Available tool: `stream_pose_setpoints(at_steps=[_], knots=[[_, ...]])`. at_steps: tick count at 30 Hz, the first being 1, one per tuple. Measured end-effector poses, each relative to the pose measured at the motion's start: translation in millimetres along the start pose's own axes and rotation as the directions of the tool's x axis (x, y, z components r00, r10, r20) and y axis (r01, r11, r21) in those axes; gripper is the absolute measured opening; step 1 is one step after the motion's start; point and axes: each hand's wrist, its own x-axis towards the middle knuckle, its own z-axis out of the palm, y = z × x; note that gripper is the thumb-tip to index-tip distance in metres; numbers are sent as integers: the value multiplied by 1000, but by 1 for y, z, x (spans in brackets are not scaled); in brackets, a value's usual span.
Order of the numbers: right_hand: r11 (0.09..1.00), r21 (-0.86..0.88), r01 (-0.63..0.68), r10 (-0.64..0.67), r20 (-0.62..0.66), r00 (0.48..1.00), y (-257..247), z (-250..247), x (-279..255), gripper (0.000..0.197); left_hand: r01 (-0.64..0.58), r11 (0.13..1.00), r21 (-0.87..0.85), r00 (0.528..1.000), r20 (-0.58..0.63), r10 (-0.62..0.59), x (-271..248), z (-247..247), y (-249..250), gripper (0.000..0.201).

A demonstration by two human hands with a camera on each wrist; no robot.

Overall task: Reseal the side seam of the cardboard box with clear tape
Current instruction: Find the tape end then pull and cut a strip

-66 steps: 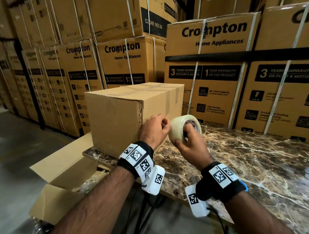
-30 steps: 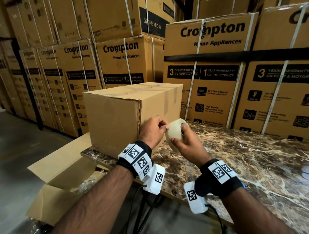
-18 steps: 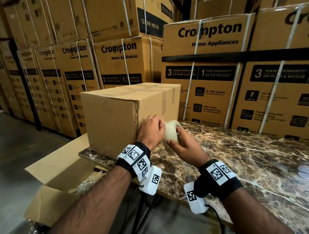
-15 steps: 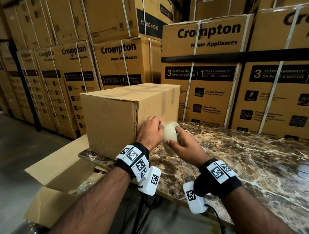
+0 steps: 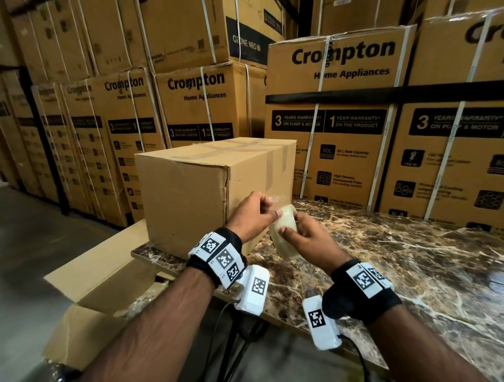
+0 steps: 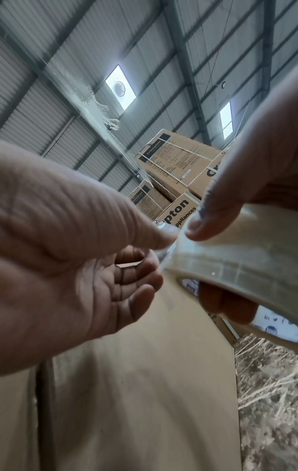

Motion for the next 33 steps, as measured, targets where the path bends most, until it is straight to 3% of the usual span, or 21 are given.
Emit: stream_pose_setpoints(at_steps=[3,7,9,12,14,16,17,20,28,31,33], knots=[[998,69,-6,4,28,1000,-4,0,-3,26,-19,1000,6,997,-76,19,6,0,1,13],[996,74,-55,40,184,982,0,-5,-4,54,-66,998,12,986,-151,68,9,-1,5,16],[996,79,-52,37,181,983,-1,-7,-4,58,-98,995,24,976,-192,101,8,1,6,17],[991,118,-67,51,131,990,0,-7,2,45,-145,987,71,951,-265,159,8,5,10,17],[997,15,-76,76,47,996,1,-6,4,34,-215,975,52,922,-317,221,8,7,21,16],[995,-30,-100,99,-30,995,12,-6,7,57,-299,953,44,906,-299,299,10,9,36,14],[996,-15,-90,90,-32,995,12,-5,7,57,-323,946,34,905,-281,319,11,9,43,14],[997,62,-53,53,2,999,8,-7,3,34,-317,946,-62,931,-209,298,17,7,52,9],[977,-98,-190,181,-98,979,24,-18,15,38,-225,968,-107,970,-113,213,17,8,47,5],[926,-288,-245,224,-105,969,29,-20,16,49,-241,970,-46,966,-110,235,15,14,38,8],[890,-405,-211,143,-191,971,27,-22,18,57,-244,968,-56,964,-120,236,13,15,36,9]])
